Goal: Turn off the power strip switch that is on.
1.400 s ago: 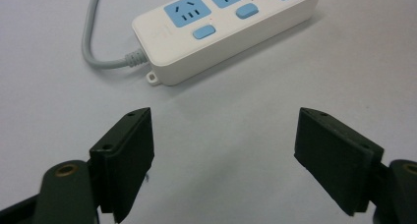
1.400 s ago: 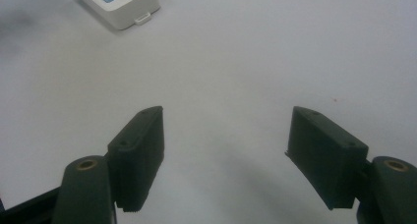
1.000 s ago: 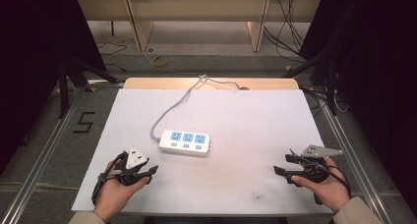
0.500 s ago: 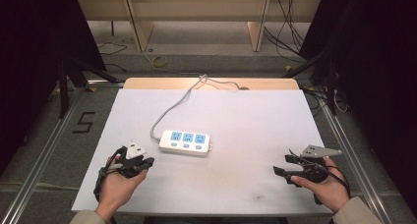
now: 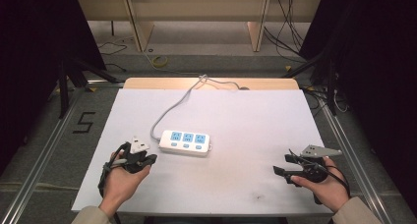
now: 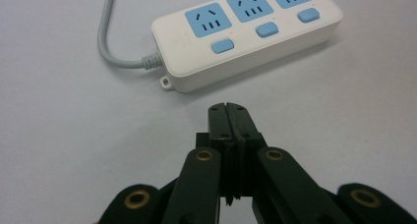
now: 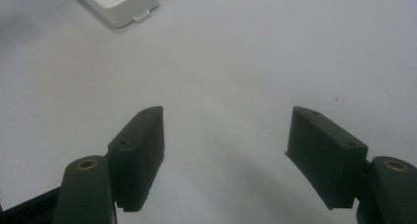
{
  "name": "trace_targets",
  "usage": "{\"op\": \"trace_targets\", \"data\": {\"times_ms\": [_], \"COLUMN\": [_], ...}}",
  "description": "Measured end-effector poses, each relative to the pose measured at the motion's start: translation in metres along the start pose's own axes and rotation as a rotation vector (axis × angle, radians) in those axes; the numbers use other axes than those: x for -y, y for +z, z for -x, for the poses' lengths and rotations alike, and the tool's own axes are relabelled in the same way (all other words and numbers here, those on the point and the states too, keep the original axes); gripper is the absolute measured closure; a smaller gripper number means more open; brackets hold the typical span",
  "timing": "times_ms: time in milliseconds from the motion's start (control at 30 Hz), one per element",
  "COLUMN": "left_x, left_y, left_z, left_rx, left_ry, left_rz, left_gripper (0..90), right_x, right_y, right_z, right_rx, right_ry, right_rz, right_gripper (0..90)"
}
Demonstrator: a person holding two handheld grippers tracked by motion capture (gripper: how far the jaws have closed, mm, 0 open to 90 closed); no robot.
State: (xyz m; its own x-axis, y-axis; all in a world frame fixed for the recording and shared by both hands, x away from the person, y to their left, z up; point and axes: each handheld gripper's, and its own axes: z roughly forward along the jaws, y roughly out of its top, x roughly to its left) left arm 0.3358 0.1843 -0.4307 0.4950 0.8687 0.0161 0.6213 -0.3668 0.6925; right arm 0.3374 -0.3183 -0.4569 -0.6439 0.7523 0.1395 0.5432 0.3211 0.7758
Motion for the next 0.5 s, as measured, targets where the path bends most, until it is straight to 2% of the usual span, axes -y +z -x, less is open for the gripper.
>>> {"op": "trace_targets", "data": {"times_ms": [500], "left_x": [-0.013], "left_y": [0.010], "left_z": [-0.002], "left_rx": [-0.012], "left_ry": [0.005], "left_rz": [-0.011], "left_gripper": [89.8], "right_x": [0.000], "right_y": [0.000], "right_z": [0.000], "right_rx": [0.001], "right_ry": [-0.002], "right_rz": [0.002], "right_gripper": [30.8]}}
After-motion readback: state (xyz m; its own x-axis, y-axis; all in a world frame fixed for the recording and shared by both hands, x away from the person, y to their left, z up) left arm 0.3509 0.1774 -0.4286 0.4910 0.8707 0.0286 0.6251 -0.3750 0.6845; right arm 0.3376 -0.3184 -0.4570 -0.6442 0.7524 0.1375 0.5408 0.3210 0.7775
